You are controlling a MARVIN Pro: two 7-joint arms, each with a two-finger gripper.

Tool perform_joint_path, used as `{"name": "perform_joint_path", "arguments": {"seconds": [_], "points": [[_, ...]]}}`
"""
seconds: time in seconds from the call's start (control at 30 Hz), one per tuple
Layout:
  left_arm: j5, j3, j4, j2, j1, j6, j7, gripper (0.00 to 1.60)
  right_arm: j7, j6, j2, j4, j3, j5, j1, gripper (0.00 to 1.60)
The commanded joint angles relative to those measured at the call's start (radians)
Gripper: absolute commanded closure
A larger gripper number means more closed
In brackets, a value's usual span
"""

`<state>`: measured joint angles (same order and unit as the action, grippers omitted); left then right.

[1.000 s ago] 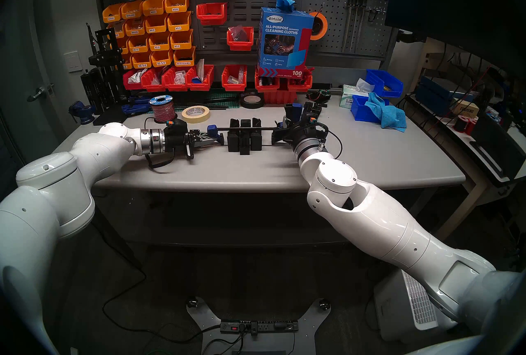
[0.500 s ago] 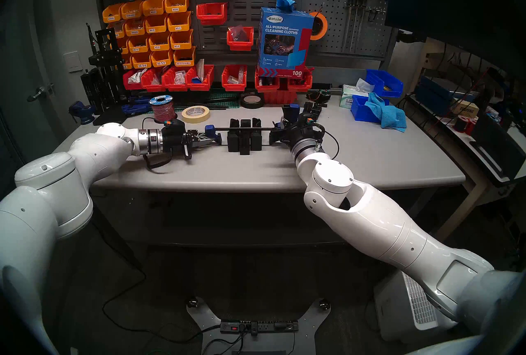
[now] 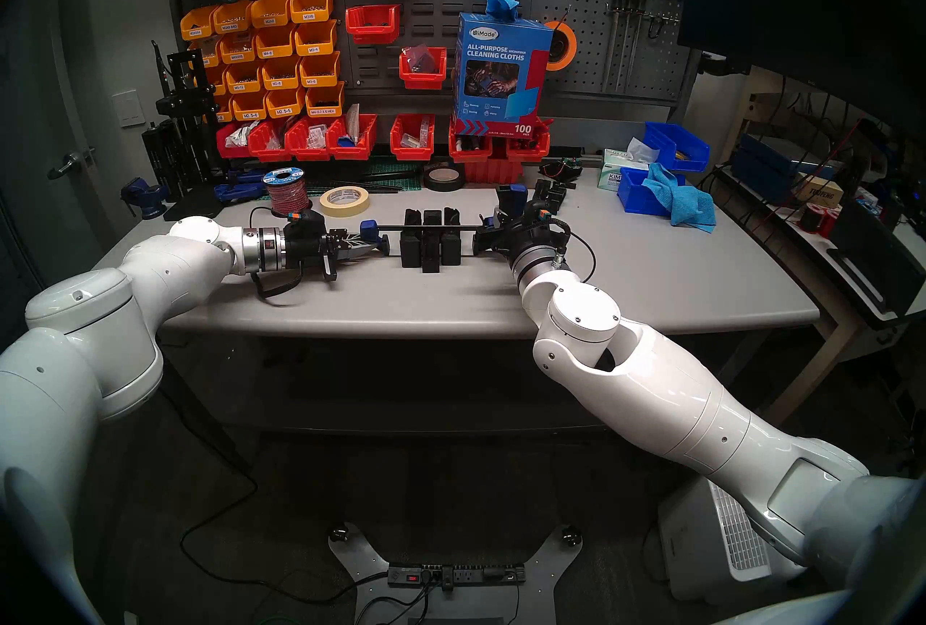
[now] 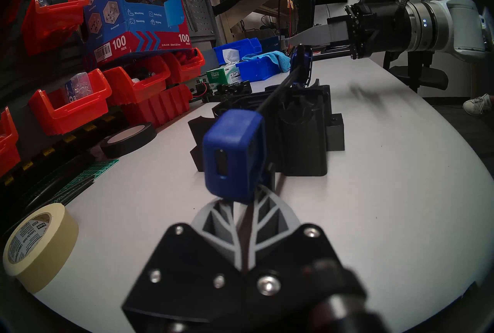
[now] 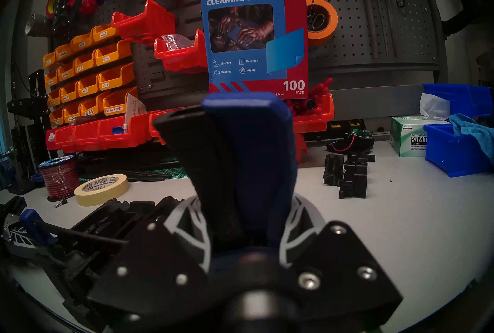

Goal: Clamp the two 3D printed pieces together with the clamp

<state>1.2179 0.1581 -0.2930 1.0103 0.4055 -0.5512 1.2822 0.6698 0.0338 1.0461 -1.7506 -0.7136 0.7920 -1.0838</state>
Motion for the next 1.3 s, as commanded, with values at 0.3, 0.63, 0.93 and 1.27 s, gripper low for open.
{"name": "perform_joint_path", "arguments": {"seconds": [0.3,0.63,0.93,1.27], "points": [[0.012,-0.004,-0.007,0.01,0.001,0.007,0.071,1.6,0.018,-0.016,-0.002,-0.025,0.001,0.012,-0.021,0.0],[0.022,-0.008,-0.006,0.01,0.0,0.012,0.076,1.6,0.025,-0.032,0.0,-0.032,-0.004,0.019,-0.018,0.0],[0.03,-0.012,-0.007,0.01,0.0,0.015,0.08,1.6,0.027,-0.035,-0.002,-0.037,-0.017,0.023,-0.001,0.0],[0.04,-0.018,-0.01,0.009,-0.001,0.017,0.086,1.6,0.023,-0.03,0.002,-0.035,-0.016,0.024,-0.002,0.0]]}}
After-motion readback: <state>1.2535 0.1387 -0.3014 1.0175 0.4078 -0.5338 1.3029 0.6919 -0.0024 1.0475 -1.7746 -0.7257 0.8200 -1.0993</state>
